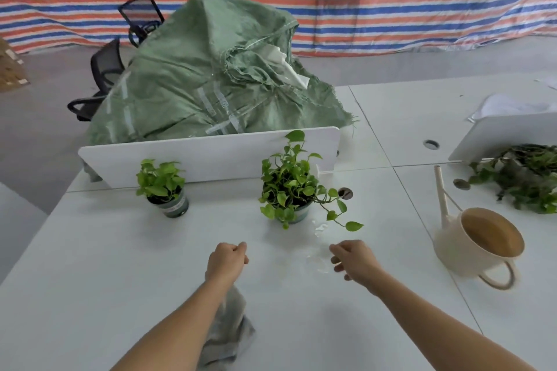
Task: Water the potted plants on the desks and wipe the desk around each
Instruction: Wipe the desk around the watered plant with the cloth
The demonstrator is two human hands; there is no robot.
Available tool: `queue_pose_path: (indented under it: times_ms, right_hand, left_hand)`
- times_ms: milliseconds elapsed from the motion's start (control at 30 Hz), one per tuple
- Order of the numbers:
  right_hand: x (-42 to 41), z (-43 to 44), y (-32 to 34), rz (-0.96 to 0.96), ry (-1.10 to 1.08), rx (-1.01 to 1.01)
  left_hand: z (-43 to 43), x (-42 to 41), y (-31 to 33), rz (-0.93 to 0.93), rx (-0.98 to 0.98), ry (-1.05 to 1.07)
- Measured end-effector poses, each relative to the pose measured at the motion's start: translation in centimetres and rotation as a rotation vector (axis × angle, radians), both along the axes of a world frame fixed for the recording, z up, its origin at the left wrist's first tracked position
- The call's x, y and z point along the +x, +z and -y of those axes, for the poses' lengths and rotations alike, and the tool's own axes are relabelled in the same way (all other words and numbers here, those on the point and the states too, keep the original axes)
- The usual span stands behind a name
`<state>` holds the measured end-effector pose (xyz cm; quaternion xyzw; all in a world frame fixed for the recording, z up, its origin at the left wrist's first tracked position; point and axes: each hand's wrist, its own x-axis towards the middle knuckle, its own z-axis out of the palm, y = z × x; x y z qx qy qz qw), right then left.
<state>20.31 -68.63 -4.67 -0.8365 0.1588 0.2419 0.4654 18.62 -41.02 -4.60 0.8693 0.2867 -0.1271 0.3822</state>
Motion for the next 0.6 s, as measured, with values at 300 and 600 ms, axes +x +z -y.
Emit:
queue_pose_path:
  times_ms: [300, 600]
  right_hand:
    - [6.5, -6.9, -1.7, -0.165, -0.472, 0.509]
    - [10.1, -7.6, -2.8, -0.242, -0.520, 0.648]
  left_hand:
    - [0.4, 11.6, 1.1, 0.059, -0.484, 0.272]
    - [1.5, 20.0, -0.8, -0.010, -0.682, 0.203]
